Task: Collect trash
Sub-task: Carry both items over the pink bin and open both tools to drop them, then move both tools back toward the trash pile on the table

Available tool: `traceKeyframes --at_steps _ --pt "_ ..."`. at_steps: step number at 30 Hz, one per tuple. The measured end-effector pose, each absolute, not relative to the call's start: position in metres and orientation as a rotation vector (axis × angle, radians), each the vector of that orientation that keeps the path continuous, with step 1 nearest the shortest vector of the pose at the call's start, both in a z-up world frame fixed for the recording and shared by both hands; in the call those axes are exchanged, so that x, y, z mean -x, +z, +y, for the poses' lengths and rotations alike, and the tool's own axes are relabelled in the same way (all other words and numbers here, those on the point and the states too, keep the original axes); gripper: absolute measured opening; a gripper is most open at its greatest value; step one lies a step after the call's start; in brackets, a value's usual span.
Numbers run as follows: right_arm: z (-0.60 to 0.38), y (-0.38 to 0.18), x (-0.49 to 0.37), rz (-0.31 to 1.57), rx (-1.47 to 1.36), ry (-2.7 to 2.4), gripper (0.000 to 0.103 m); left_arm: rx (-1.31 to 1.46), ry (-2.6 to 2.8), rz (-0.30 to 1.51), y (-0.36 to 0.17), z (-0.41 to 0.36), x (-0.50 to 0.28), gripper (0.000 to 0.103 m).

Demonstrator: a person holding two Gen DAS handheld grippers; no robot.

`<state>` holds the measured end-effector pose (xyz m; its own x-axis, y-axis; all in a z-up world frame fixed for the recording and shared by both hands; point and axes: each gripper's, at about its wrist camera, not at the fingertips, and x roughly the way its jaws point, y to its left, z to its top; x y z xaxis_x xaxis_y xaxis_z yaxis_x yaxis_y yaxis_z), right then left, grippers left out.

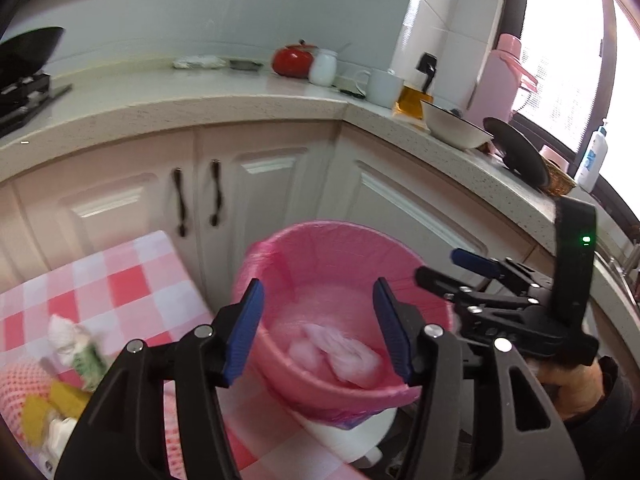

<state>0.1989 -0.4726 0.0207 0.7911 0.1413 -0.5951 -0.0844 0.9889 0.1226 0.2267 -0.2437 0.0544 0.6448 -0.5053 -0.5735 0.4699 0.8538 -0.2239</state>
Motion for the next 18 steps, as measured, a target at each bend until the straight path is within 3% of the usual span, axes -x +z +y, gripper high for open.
traceKeyframes --at_steps 18 --pt "-0.356 0.015 -0.111 0.587 -0.062 0.287 0.083 0.059 -0.220 0.575 0.037 -0.091 -0.125 0.067"
